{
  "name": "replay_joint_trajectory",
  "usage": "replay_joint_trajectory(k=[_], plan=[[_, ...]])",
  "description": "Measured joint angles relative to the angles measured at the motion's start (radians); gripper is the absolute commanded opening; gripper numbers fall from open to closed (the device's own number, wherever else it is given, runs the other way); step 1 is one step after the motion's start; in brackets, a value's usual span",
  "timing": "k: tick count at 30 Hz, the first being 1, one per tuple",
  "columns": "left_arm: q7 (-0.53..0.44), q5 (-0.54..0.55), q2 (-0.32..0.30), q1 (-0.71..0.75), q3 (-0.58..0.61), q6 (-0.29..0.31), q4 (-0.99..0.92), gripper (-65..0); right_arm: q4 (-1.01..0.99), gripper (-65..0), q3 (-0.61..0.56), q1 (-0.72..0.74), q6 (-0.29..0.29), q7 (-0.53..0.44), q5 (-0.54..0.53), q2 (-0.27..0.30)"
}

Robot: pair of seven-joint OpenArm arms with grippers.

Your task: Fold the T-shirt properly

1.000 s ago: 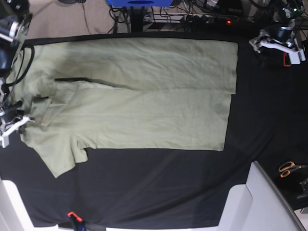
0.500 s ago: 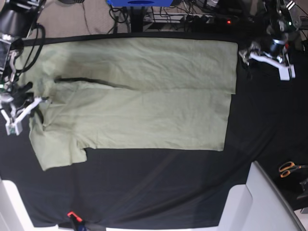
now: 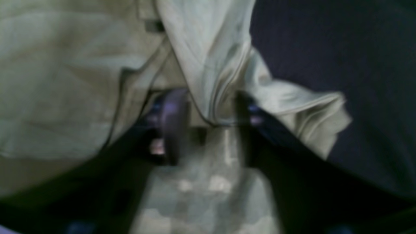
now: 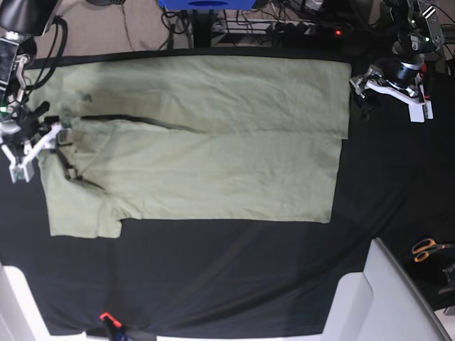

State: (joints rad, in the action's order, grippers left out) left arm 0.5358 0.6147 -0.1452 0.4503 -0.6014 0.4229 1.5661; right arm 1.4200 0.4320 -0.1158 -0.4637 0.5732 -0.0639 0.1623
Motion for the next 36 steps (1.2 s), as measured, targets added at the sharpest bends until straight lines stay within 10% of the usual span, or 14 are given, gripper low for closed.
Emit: replay_joint_trajectory(k=[16, 31, 36], plan=[[0.0, 0.0, -0.002, 0.001, -0.006, 0.0, -0.04, -7.2, -0.328, -28.7, 0.024, 0.387, 0.0, 0.264, 0.007, 0.12], [0.0, 0.0, -0.002, 0.002, -0.006, 0.0, -0.04, -7.2, -0.558, -29.0, -0.009, 0.456, 0.003, 0.257, -0.002, 0.124], [0.0, 0.0, -0.002, 0.002, -0.006, 0.0, -0.04, -7.2, -0.564, -54.8, -0.011, 0.461, 0.004, 0.221, 0.001, 0.124]])
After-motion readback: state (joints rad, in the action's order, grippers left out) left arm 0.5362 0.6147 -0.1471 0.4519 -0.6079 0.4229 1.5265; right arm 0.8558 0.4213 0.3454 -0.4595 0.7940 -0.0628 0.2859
